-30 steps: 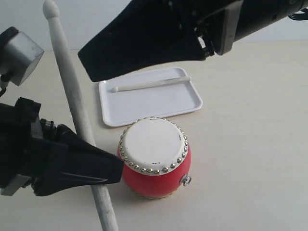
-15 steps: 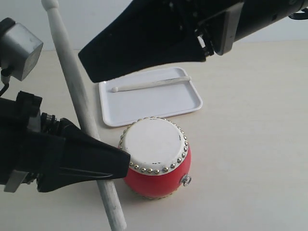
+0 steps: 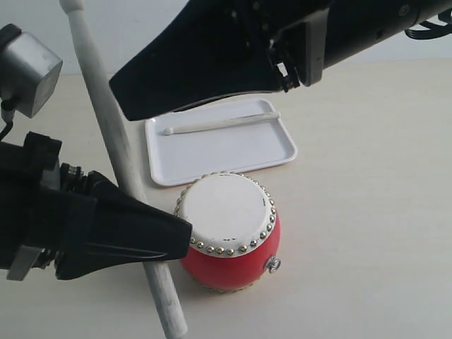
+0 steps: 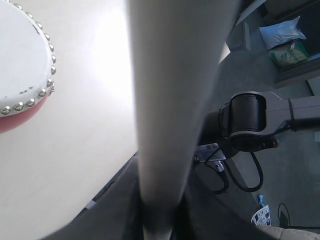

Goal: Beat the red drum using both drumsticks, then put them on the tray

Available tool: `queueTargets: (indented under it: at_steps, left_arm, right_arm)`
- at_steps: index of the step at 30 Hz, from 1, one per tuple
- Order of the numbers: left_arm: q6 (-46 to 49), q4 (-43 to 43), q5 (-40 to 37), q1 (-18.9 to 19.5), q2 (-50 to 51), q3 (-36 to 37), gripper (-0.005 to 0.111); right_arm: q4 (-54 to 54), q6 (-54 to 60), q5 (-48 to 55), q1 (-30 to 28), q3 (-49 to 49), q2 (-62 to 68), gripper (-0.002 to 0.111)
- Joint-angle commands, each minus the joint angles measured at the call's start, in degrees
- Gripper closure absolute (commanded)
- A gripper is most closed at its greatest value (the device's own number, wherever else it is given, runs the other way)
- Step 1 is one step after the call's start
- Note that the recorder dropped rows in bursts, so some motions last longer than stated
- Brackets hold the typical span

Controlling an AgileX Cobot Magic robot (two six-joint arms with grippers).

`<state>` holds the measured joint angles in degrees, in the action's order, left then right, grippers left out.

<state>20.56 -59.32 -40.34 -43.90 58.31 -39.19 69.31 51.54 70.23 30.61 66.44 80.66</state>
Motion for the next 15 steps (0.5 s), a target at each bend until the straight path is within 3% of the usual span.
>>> queueTargets:
  at_steps: [1,15]
  left_arm:
    - [0.4,-0.9,0.6,-0.1,-0.3,-0.3,0.107]
    - [1.7,-1.3,0.8,-0.1,-0.3,-0.3,0.107]
  right_arm:
    - [2.1,1.2,-0.3,0.1,-0.3,0.2,0.030]
    - [2.8,1.7,-0.3,0.1,-4.5,0.2,0.030]
